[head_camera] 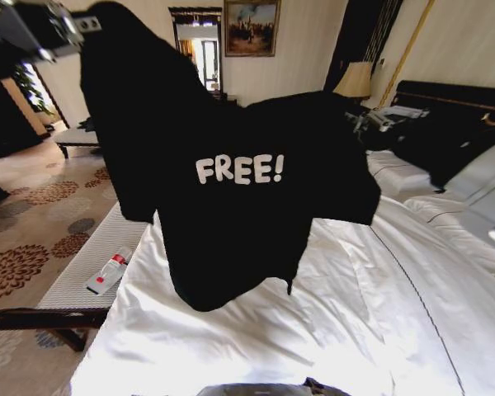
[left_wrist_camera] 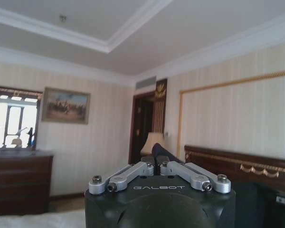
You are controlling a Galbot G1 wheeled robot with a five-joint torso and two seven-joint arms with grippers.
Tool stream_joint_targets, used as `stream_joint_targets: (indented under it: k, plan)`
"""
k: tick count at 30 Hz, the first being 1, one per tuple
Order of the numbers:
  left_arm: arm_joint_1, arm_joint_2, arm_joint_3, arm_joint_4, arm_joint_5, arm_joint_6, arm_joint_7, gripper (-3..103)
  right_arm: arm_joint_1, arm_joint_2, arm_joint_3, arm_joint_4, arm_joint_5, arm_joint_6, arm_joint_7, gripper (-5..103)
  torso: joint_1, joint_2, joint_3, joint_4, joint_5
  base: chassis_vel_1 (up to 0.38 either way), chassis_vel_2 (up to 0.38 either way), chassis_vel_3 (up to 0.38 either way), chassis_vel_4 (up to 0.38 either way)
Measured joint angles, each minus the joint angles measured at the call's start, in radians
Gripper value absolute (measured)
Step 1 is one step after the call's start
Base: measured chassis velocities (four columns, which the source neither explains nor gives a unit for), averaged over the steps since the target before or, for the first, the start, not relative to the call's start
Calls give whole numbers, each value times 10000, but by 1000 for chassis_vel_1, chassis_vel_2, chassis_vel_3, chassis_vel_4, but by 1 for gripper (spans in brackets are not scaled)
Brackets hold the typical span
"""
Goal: Fold the clothes on the bed.
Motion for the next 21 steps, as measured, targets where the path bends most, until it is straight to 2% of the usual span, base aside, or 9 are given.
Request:
stream_joint_targets:
  k: [2, 4, 5, 6, 10, 13, 18, 21]
  plan:
    - [-249, 299, 82, 0, -204, 286, -12, 1, -28, -17, 167, -6, 607, -319, 445, 1, 0, 0, 0, 3, 2, 0, 0, 0, 0]
    - [-628, 629, 115, 54, -593, 901, -86, 1, -1, -73, 332, -9, 1249, -653, 903, 1, 0, -1, 0, 4, 7, 0, 0, 0, 0]
    - [-628, 629, 115, 54, -593, 901, -86, 1, -1, -73, 332, -9, 1249, -653, 903, 1, 0, -1, 0, 4, 7, 0, 0, 0, 0]
    - [-807, 804, 139, 51, -867, 1321, -149, 1, 49, -145, 425, -16, 1777, -918, 1215, 1, 0, 0, 0, 3, 3, 0, 0, 0, 0]
    - [-859, 931, 188, -116, -1084, 1632, -272, 1, 52, -163, 374, -21, 2220, -1187, 1499, 1, -1, 0, -1, 5, 2, 0, 0, 0, 0]
    - [-513, 668, 168, -474, -1069, 1738, -551, 1, 18, 15, -2, -32, 2213, -1327, 1706, 1, -1, 0, -1, 4, 1, 0, 0, 0, 0]
    - [692, -4, 122, -873, -267, 1573, -1019, 1, -360, 585, -805, -41, 1563, -1480, 1778, 1, 1, -2, 2, 4, 7, 0, 0, 0, 0]
    - [2133, -1064, -11, -833, 1233, 1609, -1359, 1, -899, 1186, -1302, -52, 645, -1441, 1631, 1, 3, -1, 2, 2, 4, 0, 0, 0, 0]
